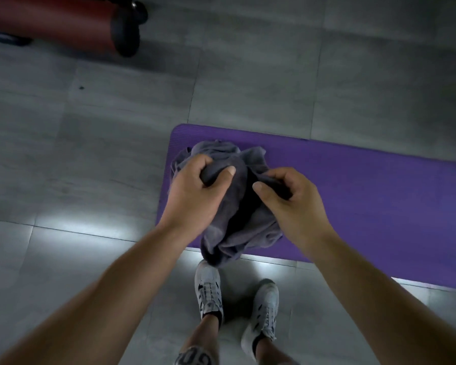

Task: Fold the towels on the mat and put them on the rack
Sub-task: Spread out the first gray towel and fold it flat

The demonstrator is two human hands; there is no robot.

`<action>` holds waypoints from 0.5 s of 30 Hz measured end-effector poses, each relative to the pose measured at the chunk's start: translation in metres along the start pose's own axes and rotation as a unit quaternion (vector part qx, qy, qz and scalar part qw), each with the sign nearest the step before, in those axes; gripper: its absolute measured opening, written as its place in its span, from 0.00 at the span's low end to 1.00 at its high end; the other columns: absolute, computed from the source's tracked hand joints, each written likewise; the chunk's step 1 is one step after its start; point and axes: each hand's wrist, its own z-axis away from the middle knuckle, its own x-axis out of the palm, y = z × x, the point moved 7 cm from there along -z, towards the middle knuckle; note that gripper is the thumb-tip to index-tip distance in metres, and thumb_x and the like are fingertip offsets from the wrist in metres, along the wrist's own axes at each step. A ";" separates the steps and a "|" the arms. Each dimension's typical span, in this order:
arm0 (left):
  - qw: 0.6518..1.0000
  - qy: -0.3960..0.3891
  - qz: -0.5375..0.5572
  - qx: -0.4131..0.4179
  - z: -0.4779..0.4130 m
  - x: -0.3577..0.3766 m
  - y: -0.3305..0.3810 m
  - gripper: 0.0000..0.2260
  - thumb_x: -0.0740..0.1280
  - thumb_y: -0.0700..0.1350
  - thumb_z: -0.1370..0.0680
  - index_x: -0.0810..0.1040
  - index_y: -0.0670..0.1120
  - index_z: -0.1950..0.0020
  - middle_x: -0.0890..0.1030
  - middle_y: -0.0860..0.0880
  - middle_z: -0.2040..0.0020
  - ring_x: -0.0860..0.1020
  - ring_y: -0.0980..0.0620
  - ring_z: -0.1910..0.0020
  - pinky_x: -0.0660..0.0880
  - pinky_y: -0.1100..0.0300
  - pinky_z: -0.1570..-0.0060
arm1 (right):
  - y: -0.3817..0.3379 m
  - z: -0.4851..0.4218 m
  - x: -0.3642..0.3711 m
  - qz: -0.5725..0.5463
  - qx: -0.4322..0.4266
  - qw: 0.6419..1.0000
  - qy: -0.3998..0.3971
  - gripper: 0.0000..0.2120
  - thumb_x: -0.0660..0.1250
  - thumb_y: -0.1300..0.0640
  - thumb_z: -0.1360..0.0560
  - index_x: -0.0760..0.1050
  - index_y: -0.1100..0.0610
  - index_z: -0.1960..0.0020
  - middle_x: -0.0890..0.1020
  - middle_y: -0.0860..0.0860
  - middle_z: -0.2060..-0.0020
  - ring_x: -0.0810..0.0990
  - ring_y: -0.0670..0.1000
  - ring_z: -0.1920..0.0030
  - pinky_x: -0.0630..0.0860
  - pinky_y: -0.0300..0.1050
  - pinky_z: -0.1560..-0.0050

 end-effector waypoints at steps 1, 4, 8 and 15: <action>1.000 -0.002 -0.012 0.012 0.006 0.005 0.018 0.10 0.71 0.52 0.22 0.74 0.50 0.59 0.78 0.59 0.66 0.76 0.62 0.67 0.68 0.70 0.68 | -0.010 0.007 -0.019 0.008 -0.006 1.000 0.014 0.05 0.74 0.55 0.25 0.79 0.49 0.52 0.83 0.39 0.58 0.81 0.37 0.56 0.74 0.28 0.59; 0.997 -0.022 -0.053 0.055 0.027 0.035 0.072 0.08 0.71 0.53 0.23 0.77 0.50 0.55 0.81 0.55 0.60 0.79 0.60 0.60 0.74 0.64 0.62 | -0.032 0.027 -0.079 0.034 -0.019 0.998 0.048 0.05 0.74 0.56 0.25 0.79 0.48 0.55 0.83 0.38 0.59 0.81 0.39 0.58 0.75 0.31 0.62; 0.985 -0.035 -0.131 0.106 0.044 0.098 0.112 0.11 0.70 0.55 0.23 0.74 0.50 0.54 0.80 0.54 0.63 0.78 0.56 0.64 0.76 0.53 0.63 | -0.023 0.046 -0.161 0.059 -0.009 0.995 0.077 0.05 0.74 0.55 0.25 0.79 0.47 0.55 0.83 0.39 0.59 0.81 0.41 0.56 0.78 0.35 0.62; 0.960 -0.028 -0.247 0.128 0.058 0.249 0.125 0.11 0.70 0.52 0.23 0.70 0.48 0.55 0.76 0.54 0.62 0.77 0.45 0.61 0.72 0.53 0.64 | 0.073 0.042 -0.309 0.201 -0.042 0.977 0.061 0.05 0.73 0.51 0.25 0.78 0.48 0.52 0.80 0.41 0.55 0.78 0.42 0.54 0.75 0.41 0.56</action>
